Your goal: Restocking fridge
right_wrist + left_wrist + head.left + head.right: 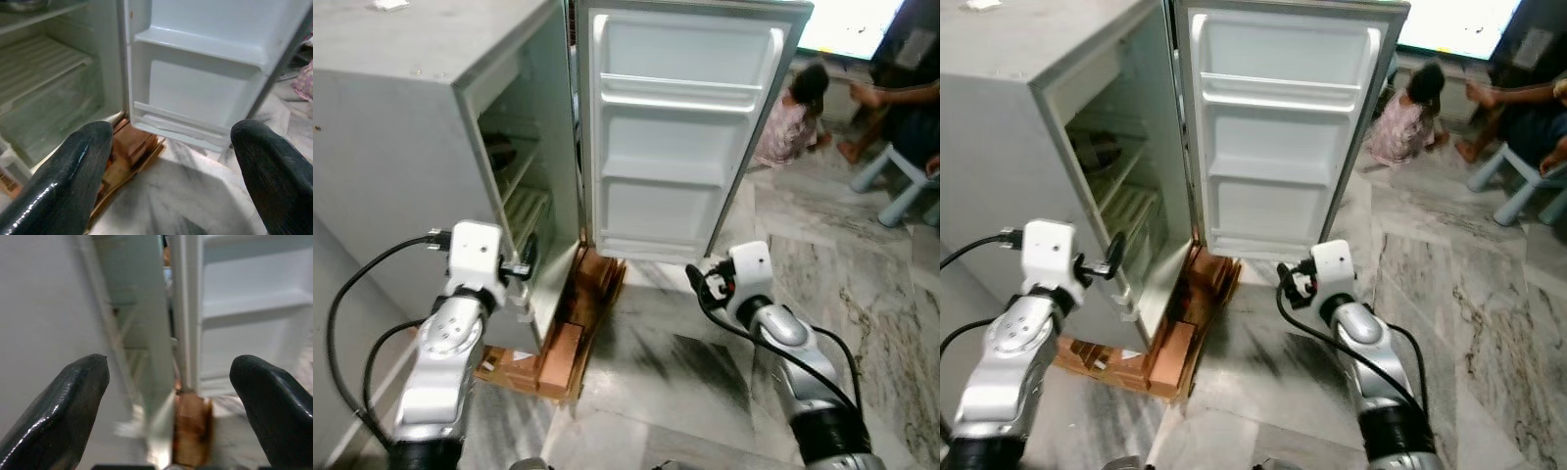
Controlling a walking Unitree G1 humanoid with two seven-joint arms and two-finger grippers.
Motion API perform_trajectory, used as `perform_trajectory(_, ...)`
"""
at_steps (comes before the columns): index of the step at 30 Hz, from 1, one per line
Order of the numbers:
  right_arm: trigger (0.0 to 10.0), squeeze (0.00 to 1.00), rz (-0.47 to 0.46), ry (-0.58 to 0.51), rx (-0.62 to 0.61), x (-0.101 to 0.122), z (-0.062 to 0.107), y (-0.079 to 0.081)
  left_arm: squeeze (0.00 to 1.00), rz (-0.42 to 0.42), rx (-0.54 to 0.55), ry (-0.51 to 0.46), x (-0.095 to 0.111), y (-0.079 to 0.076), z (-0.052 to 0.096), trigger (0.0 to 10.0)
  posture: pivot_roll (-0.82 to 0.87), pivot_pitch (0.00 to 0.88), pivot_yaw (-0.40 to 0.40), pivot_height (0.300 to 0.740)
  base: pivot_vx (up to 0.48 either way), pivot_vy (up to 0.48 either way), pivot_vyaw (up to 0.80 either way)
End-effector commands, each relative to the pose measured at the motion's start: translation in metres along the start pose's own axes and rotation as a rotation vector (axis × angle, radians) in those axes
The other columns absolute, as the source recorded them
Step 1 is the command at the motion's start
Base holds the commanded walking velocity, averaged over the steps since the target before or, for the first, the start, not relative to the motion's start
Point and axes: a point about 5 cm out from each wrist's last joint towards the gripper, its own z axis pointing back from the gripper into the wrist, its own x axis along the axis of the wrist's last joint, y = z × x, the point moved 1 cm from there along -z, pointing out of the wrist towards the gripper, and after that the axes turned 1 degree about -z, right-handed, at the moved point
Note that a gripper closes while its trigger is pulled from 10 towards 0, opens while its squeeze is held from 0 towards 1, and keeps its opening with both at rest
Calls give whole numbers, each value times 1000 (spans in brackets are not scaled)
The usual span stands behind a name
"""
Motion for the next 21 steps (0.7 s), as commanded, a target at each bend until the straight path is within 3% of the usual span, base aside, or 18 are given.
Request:
perform_trajectory(1,10000,0,-23,12,-20,-4,1,-2,0,11,-2,14,-2,1,8,10000,16,0,-34,740,0,-480,0)
perform_trajectory(4,10000,0,-21,17,-27,-7,3,1,0,25,39,51,-11,7,20,10000,21,0,-35,740,0,-480,0)
perform_trajectory(12,10000,0,-47,16,-55,-5,3,-3,0,-35,52,45,-10,2,27,10000,24,0,-37,740,0,-472,0)
perform_trajectory(21,10000,0,-48,-47,-11,8,-2,10,0,-56,54,29,-7,-5,25,10000,28,0,-43,740,260,-377,-800)
